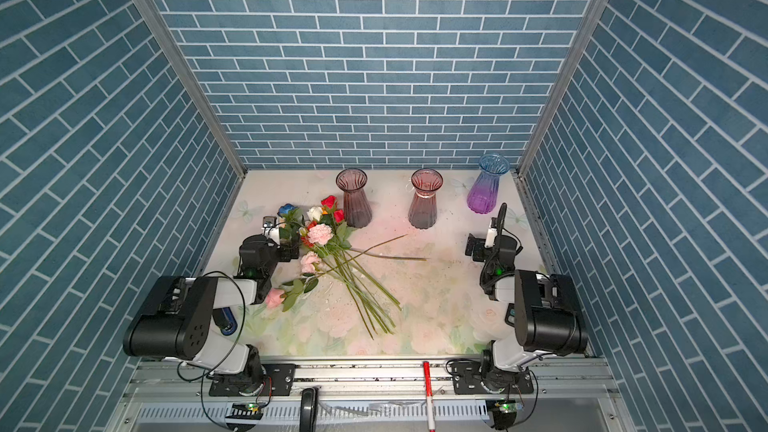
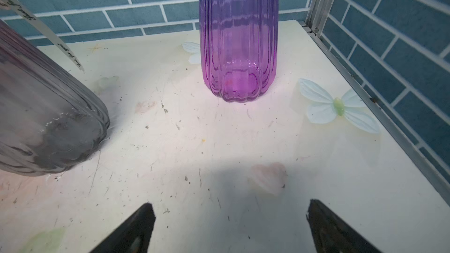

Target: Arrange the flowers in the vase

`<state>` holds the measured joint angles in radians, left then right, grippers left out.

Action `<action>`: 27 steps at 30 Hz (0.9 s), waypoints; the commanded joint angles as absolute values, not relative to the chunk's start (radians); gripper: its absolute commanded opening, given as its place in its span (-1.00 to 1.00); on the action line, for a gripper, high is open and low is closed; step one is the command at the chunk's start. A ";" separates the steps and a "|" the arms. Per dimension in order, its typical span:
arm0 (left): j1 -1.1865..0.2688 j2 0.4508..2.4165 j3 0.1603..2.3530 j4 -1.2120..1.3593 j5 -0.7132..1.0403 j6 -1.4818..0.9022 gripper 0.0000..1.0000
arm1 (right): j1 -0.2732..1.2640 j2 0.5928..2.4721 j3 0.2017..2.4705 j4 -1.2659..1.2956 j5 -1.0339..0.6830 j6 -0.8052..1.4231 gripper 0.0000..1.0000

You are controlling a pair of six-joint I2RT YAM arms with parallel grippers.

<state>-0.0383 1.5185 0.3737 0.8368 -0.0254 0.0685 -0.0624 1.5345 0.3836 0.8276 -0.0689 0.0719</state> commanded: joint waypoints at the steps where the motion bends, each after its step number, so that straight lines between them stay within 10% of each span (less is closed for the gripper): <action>1: -0.032 1.529 0.393 0.854 -0.034 0.080 0.99 | -0.067 1.543 0.391 0.869 -0.082 0.037 0.98; 27: -0.032 1.529 0.391 0.856 -0.034 0.079 0.99 | -0.061 1.537 0.364 0.914 -0.152 0.008 0.98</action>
<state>-0.0376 1.5188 0.3740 0.8371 -0.0254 0.0689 -0.0624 1.5345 0.3595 0.9039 -0.1337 0.0437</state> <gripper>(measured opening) 0.996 0.990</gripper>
